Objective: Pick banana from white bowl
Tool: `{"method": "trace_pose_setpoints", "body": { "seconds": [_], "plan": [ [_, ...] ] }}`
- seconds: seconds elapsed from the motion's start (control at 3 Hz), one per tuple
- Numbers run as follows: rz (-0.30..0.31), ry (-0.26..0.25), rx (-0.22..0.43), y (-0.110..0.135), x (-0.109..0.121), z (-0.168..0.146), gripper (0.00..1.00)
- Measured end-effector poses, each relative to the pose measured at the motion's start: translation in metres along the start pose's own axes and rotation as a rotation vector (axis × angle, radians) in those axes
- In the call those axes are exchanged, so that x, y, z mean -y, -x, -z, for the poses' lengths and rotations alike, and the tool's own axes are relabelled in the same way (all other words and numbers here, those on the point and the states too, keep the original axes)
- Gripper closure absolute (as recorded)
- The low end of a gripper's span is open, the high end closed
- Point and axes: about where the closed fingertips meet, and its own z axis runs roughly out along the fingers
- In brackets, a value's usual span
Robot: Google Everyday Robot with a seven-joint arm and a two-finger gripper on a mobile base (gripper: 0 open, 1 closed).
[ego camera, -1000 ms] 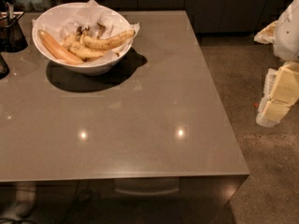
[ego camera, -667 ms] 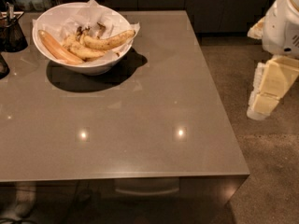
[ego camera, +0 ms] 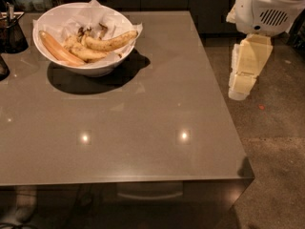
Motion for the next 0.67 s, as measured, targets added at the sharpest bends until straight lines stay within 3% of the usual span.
{"method": "trace_pose_setpoints", "body": {
  "seconds": [0.33, 0.67],
  "plan": [
    [-0.004, -0.012, -0.005, 0.008, 0.007, -0.001, 0.00],
    [-0.014, 0.016, -0.016, 0.029, 0.031, -0.012, 0.00]
  ]
}}
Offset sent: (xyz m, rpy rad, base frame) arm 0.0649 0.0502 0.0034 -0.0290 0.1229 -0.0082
